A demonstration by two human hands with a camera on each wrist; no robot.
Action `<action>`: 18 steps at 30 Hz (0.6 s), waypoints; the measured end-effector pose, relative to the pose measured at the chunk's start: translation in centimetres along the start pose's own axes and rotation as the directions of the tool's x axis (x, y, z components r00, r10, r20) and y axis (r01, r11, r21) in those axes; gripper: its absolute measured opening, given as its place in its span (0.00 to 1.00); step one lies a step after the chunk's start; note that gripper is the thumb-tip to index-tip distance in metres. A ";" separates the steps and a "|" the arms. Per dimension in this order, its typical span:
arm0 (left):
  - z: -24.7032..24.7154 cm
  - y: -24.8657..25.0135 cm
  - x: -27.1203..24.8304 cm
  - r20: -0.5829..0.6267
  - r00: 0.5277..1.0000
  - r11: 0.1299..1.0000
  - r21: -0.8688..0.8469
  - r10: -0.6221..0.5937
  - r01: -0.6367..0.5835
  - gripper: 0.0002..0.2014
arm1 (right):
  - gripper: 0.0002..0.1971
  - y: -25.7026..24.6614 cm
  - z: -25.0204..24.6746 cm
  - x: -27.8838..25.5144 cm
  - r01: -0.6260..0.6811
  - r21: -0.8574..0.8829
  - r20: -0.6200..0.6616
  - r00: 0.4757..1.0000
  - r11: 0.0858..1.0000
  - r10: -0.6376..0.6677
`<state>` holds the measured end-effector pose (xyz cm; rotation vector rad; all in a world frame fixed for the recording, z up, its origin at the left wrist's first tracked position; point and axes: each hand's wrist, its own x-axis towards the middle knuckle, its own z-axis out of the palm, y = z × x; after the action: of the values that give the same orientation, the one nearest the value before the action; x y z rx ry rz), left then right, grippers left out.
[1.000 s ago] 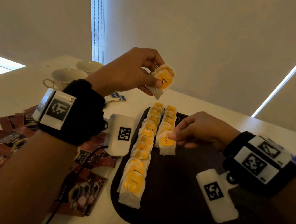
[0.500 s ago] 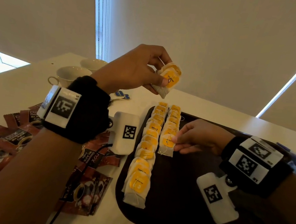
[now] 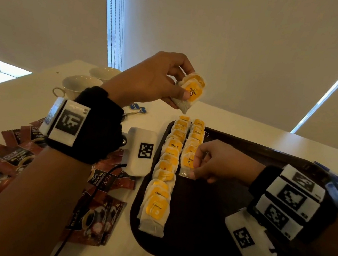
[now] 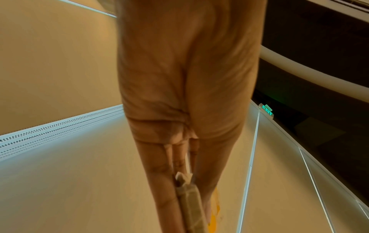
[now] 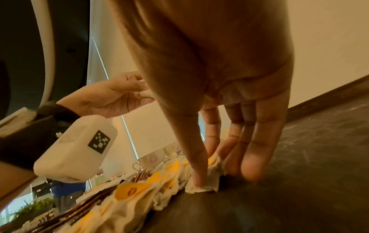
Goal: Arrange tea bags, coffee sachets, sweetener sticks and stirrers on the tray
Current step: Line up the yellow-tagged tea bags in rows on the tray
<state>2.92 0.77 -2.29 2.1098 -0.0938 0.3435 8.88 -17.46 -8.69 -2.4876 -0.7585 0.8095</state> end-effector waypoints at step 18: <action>1.1 0.2 0.1 0.072 0.997 1.000 0.012 -0.005 0.004 0.11 | 0.13 -2.9 -3.3 -2.6 0.421 0.427 -0.596 0.797 0.800 -0.102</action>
<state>3.24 -0.25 -2.68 2.1338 -0.1293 0.2661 8.18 -17.49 -3.61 -1.8720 -0.5545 0.1321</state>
